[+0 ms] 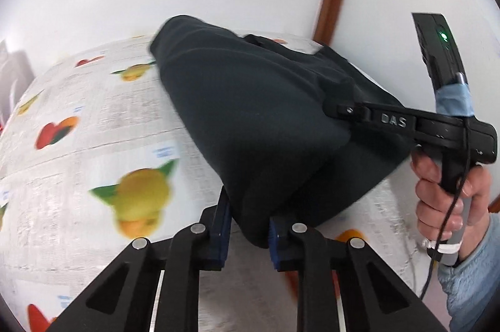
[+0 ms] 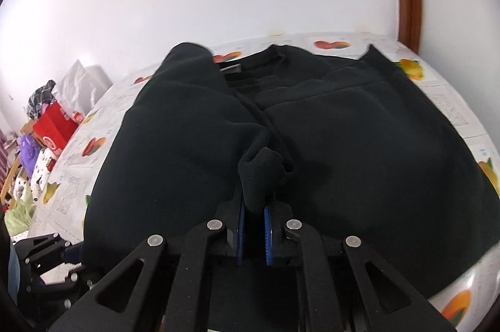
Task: Fold small clothes
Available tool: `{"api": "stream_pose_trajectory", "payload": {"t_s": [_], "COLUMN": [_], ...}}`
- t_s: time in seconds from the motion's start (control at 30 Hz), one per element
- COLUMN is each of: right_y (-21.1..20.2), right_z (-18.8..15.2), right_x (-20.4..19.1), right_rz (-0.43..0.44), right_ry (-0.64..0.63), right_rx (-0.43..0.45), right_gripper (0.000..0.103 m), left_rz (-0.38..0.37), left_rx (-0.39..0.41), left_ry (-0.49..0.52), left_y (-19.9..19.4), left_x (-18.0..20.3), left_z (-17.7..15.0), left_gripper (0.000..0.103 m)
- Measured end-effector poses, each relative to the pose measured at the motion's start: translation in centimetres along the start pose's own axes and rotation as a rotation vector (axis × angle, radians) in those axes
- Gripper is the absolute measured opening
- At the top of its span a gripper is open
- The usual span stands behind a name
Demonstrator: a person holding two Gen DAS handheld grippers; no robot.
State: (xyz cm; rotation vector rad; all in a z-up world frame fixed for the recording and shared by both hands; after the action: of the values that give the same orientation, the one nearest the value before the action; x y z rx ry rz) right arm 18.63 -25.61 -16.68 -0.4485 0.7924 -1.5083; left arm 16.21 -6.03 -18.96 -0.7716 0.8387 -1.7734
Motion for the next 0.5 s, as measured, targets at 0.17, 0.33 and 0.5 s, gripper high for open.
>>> {"api": "stream_pose_trajectory", "payload": {"t_s": [0.17,0.33,0.5], "right_y": [1.6,3.1,3.3], "right_z": [0.3,0.8,0.9], "right_x": [-4.3,-9.3,-12.2], "right_rz": [0.029,0.068,0.137], "right_ry": [-0.026,-0.077,-0.088], "right_rx": [-0.018,-0.036,-0.045], "right_gripper": [0.009,0.009,0.011], "left_rz": [0.014,0.052,0.023], "left_rx": [0.000,0.004,-0.004], "left_ry": [-0.066,-0.130,-0.160], "left_y": [-1.5,-3.6,-5.2], "left_x": [-4.7,-9.3,-12.1], "left_z": [-0.4,-2.1,-3.9], "left_gripper": [0.017,0.017,0.021]}}
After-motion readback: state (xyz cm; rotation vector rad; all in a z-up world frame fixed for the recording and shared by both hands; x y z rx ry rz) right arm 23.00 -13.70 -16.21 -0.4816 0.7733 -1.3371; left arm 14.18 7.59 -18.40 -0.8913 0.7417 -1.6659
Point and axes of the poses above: each gripper's, at about its wrist camera, not at the fingertips, and y roughly the way its jaws point, x to its right, z to its top, the point moved 6 cm from there along y, roughly the way its jaws point, and after that the axes turned 10 degrees about -x, right-handed, at the moved point
